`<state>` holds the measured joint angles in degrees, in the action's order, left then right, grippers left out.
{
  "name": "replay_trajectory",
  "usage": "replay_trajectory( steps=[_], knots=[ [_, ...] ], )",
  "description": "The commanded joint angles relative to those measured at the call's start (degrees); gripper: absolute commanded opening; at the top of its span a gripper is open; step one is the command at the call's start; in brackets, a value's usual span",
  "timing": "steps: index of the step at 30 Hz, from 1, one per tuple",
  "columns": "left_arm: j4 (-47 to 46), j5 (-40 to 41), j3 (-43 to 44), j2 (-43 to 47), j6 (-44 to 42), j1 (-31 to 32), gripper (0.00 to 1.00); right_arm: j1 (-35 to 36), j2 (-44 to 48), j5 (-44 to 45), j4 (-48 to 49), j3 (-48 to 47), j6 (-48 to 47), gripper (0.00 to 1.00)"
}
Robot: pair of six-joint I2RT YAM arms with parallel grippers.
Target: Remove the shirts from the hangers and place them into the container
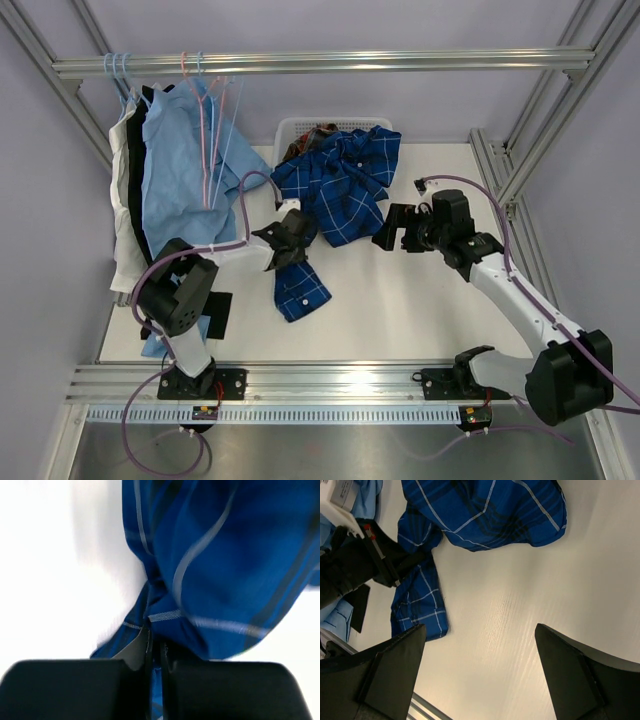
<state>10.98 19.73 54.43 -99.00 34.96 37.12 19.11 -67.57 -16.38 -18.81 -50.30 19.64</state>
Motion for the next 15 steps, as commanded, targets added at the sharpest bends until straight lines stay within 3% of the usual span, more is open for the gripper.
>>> replay_trajectory(
  steps=[1, 8, 15],
  knots=[
    [-5.96, 4.35, 5.49, -1.46, -2.43, -0.64, 0.00, -0.22, 3.05, -1.81, 0.53, 0.03, -2.76, 0.99],
    [-13.78, 5.32, 19.11, -3.21, -7.70, -3.72, 0.00, -0.22, 7.89, -5.06, 1.14, 2.58, 1.01, 1.00],
    [-21.69, 5.85, 34.50, -8.39, -15.00, -4.07, 0.00, -0.22, 10.44, -2.52, -2.10, 2.32, -1.97, 0.99]
  ],
)
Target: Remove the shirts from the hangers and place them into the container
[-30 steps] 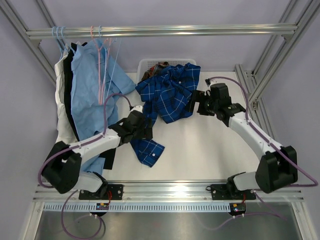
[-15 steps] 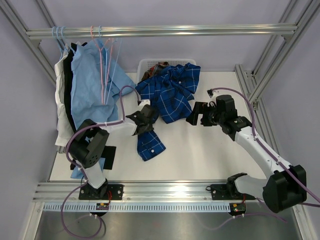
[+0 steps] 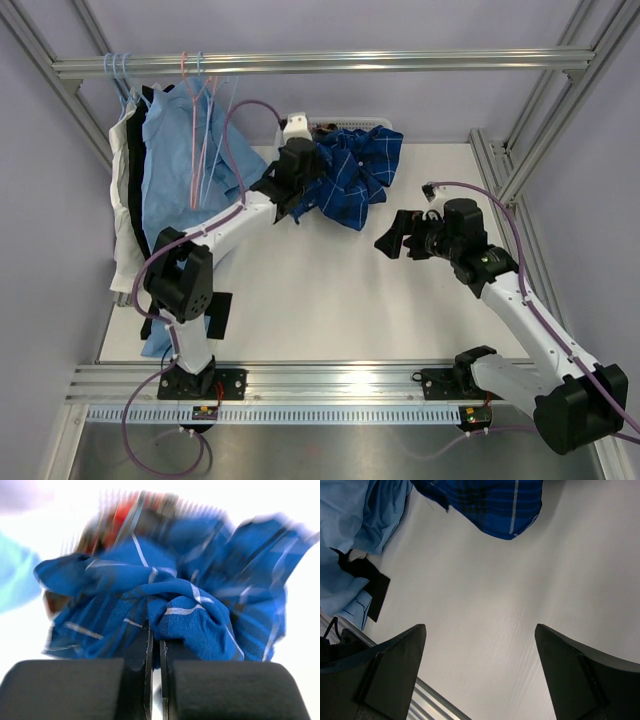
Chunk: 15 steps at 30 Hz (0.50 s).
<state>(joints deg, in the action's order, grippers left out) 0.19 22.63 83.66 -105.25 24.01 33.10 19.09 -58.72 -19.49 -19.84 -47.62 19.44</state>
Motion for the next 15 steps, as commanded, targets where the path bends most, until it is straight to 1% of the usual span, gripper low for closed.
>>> replay_trajectory(
  steps=[1, 7, 8, 9, 11, 12, 13, 15],
  knots=[
    [-11.60, 3.12, 8.16, -3.11, -4.23, -0.32, 0.00, -0.20, 1.94, 0.94, -1.26, -0.37, -1.95, 0.99],
    [-15.91, 2.68, 18.46, -13.12, -3.09, -2.25, 0.00, -0.20, 2.38, 1.20, -1.79, -0.02, -2.13, 0.99],
    [-16.09, 1.98, 21.69, -14.70, -3.35, -2.34, 0.00, -0.20, 2.38, 1.20, -1.87, -0.02, -2.13, 0.99],
    [-16.62, 1.37, 23.20, -17.85, -3.62, -2.51, 0.00, -0.20, 2.55, 1.20, -1.96, 0.07, -2.13, 1.00],
    [-16.45, -0.56, 27.15, -21.12, -3.27, -2.95, 0.01, -0.19, 2.56, 1.38, -2.14, 0.07, -2.13, 1.00],
    [-15.66, -1.01, 28.22, -24.27, -2.22, -3.48, 0.01, -0.20, 2.56, 1.38, -2.40, -0.02, -2.30, 0.99],
    [-15.22, -1.45, 29.10, -25.60, -1.78, -3.83, 0.02, -0.20, 2.73, 1.38, -2.58, -0.02, -2.39, 1.00],
    [-12.95, -2.85, 32.61, -28.77, -0.46, -4.88, 0.05, -0.20, 2.64, 1.38, -2.93, 0.07, -2.65, 1.00]
  ],
)
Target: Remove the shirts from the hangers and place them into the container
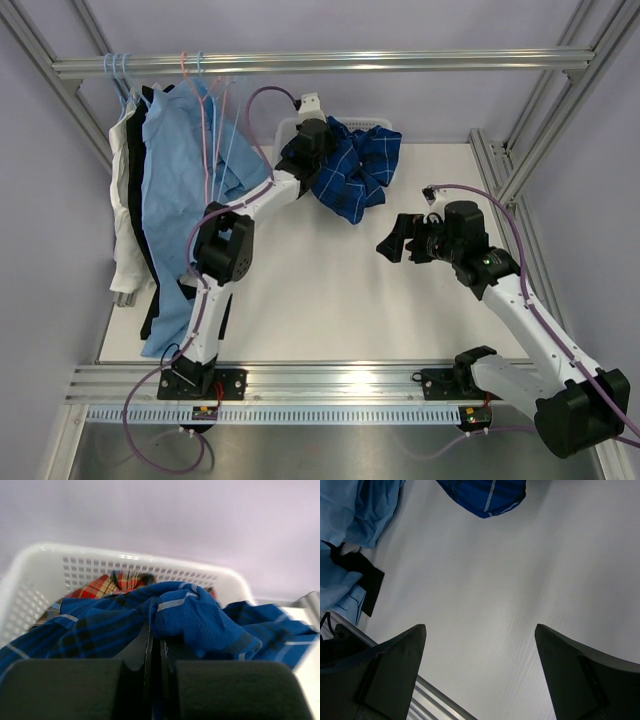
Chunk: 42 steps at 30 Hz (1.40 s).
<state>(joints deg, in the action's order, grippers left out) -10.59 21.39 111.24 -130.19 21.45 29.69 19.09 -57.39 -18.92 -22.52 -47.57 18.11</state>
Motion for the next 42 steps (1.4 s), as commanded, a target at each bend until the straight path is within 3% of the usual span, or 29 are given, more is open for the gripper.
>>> replay_trajectory(
  steps=[1, 4, 12, 15, 16, 21, 27, 30, 35, 42],
  knots=[
    [0.28, -2.22, 7.21, -7.32, 2.80, -1.83, 0.06, -0.20, 1.57, 0.64, -0.59, 0.02, -1.41, 1.00],
    [10.40, -4.42, 15.55, -13.40, 7.45, -3.67, 0.15, -0.20, 1.66, 0.55, -0.94, 0.28, -1.23, 1.00],
    [16.56, -11.71, 14.88, -14.65, 9.76, -5.35, 0.27, -0.20, 1.49, 1.16, -1.56, 0.55, -1.59, 0.99],
    [14.39, -13.39, 10.42, -10.45, 6.77, -5.35, 0.47, -0.11, 1.84, 0.90, -1.56, 0.37, -1.50, 1.00],
    [12.72, -13.65, 8.40, -8.52, 6.15, -5.35, 0.58, -0.19, 2.01, 0.90, -1.65, 0.37, -1.41, 0.99],
    [11.12, -12.07, 4.95, 2.02, 4.39, -5.26, 0.73, -0.20, 2.45, 0.90, -2.35, 0.03, -2.02, 0.99],
    [12.61, -11.46, 1.72, 11.00, 3.07, -3.68, 0.98, -0.20, 2.02, 2.39, -2.44, -1.03, -2.02, 1.00],
    [13.75, -12.24, -2.68, 17.50, 2.81, -2.36, 0.99, -0.20, -0.17, 3.53, -1.56, -2.43, -2.55, 0.99],
    [17.00, -13.21, -17.44, 31.71, 2.02, 0.88, 0.99, -0.02, -6.67, 5.03, 5.80, -5.94, -2.38, 0.99],
    [23.77, -16.81, -40.38, 52.10, 2.72, 3.61, 0.99, 3.40, -25.90, 11.44, 12.67, -18.25, -4.83, 1.00]
  ],
)
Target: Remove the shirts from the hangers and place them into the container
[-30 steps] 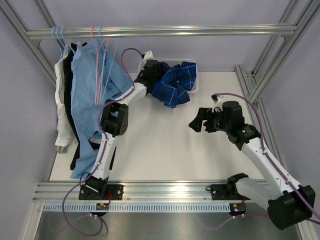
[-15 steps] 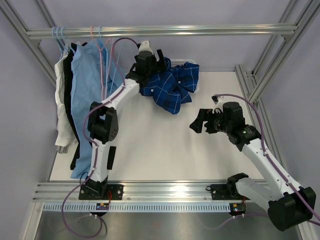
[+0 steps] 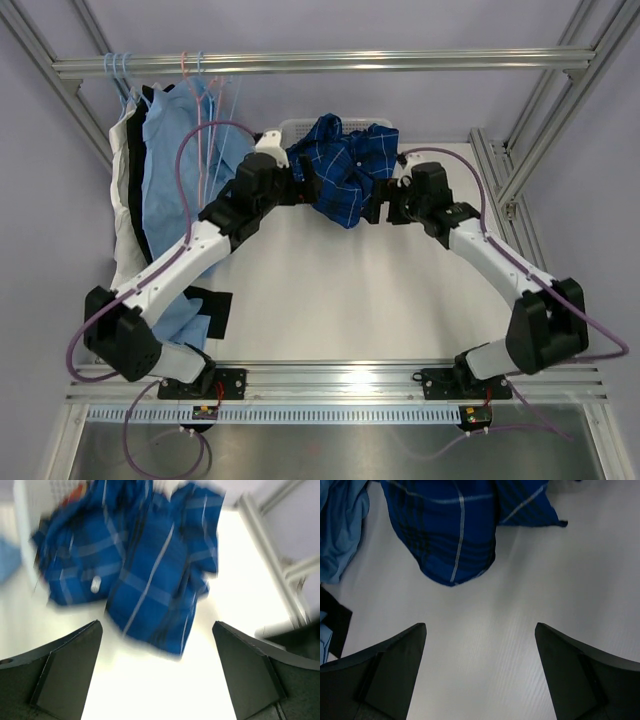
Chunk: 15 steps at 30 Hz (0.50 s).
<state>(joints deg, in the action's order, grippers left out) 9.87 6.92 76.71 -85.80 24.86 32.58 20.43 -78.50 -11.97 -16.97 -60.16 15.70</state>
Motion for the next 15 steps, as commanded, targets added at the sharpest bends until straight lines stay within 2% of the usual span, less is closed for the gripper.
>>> replay_trajectory(
  steps=[1, 6, 11, 14, 15],
  knots=[
    [3.92, -3.74, -8.13, 9.75, -0.87, 1.25, 0.99, 2.25, -6.56, 4.41, 8.17, -6.80, -2.69, 1.00],
    [7.36, -6.39, -21.04, 19.69, -1.66, 2.75, 0.99, 2.95, -18.41, 4.94, 12.22, -15.06, -3.22, 0.99],
    [10.43, -5.16, -28.97, 29.98, -4.90, 3.02, 0.99, 3.74, -27.04, 2.65, 13.98, -21.73, -2.52, 0.97],
    [10.87, -3.93, -33.10, 34.64, -6.58, 3.02, 0.99, 3.92, -33.01, 0.90, 13.37, -25.51, -2.70, 0.88],
    [10.61, -3.58, -34.07, 35.69, -6.76, 2.93, 0.99, 3.83, -33.82, 0.11, 12.93, -26.58, -2.70, 0.81]
  ],
)
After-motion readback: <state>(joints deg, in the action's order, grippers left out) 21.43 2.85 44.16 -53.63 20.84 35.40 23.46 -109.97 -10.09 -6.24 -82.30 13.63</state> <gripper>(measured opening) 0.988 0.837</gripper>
